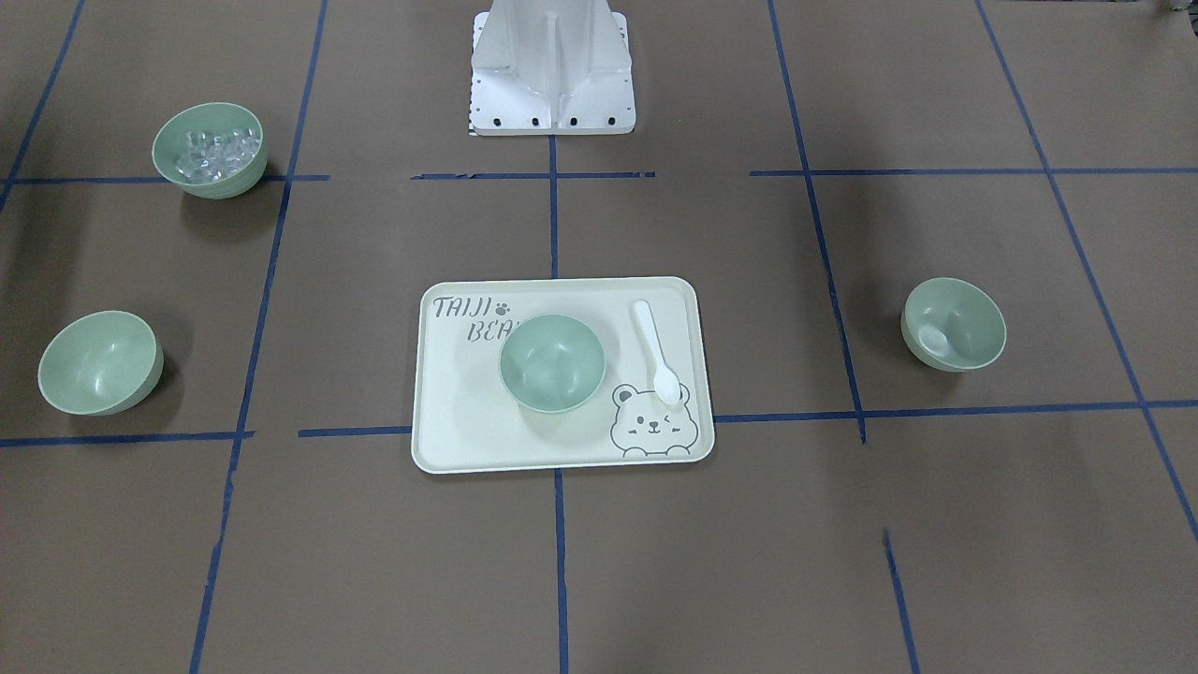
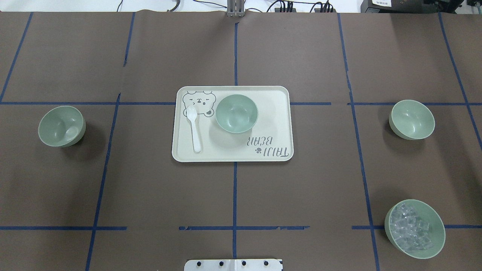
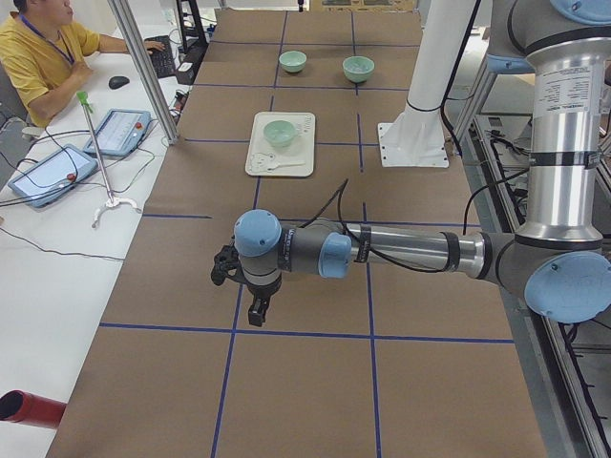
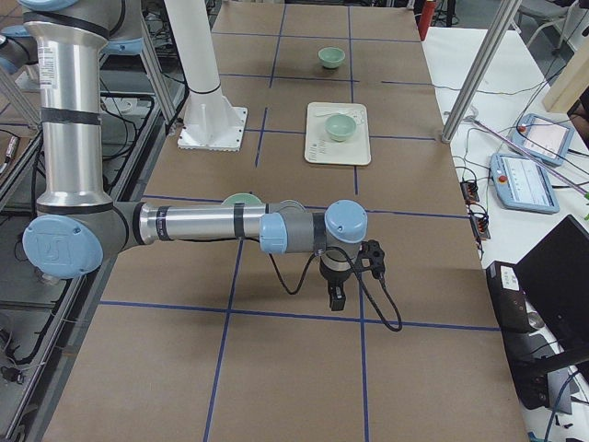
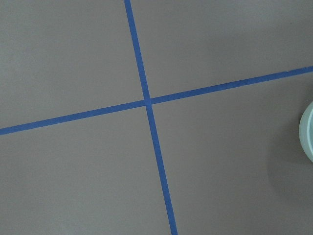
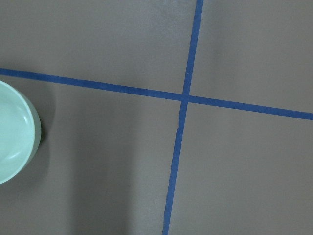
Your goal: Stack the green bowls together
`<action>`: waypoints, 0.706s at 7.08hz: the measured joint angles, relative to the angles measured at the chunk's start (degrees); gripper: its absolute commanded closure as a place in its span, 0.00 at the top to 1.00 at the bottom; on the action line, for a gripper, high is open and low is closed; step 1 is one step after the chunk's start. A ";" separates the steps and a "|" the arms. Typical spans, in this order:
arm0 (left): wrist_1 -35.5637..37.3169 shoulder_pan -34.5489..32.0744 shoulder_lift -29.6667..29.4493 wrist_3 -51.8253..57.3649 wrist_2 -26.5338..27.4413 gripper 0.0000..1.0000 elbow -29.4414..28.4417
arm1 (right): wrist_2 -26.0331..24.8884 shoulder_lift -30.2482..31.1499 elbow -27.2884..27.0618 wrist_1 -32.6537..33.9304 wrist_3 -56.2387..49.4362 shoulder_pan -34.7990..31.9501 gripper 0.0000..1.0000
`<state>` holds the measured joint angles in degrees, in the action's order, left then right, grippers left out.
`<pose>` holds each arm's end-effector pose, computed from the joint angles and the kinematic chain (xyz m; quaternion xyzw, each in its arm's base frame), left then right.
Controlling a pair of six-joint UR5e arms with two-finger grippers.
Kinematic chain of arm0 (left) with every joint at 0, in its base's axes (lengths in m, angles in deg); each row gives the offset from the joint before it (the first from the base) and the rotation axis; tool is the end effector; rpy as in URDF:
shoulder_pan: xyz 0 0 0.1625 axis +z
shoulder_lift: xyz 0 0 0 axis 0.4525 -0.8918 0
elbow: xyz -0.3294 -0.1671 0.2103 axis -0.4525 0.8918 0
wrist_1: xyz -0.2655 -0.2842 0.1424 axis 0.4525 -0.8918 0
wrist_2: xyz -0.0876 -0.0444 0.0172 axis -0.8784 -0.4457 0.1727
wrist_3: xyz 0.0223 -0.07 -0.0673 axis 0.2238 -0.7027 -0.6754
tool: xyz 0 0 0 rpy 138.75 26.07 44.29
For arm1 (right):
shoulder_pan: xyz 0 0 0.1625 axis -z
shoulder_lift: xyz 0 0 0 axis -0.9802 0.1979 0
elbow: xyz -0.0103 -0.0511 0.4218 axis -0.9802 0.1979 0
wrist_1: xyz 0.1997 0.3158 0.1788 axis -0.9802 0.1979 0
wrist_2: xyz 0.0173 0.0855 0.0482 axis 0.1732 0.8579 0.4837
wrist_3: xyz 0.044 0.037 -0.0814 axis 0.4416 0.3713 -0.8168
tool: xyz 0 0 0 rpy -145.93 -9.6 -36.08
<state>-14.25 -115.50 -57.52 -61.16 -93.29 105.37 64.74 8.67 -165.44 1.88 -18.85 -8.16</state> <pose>-0.0491 -0.4789 0.6141 0.0718 0.3922 0.0820 0.9134 0.0369 -0.4864 0.6260 0.0289 -0.3720 -0.0599 0.9258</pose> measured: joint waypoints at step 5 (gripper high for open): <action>-0.51 0.18 -2.61 -0.35 0.32 1.00 -0.27 | 0.27 -2.93 0.11 -2.12 0.92 1.72 1.00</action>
<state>-14.77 -115.33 -60.13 -61.50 -92.97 105.10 65.01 5.74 -165.33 -0.23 -17.93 -6.44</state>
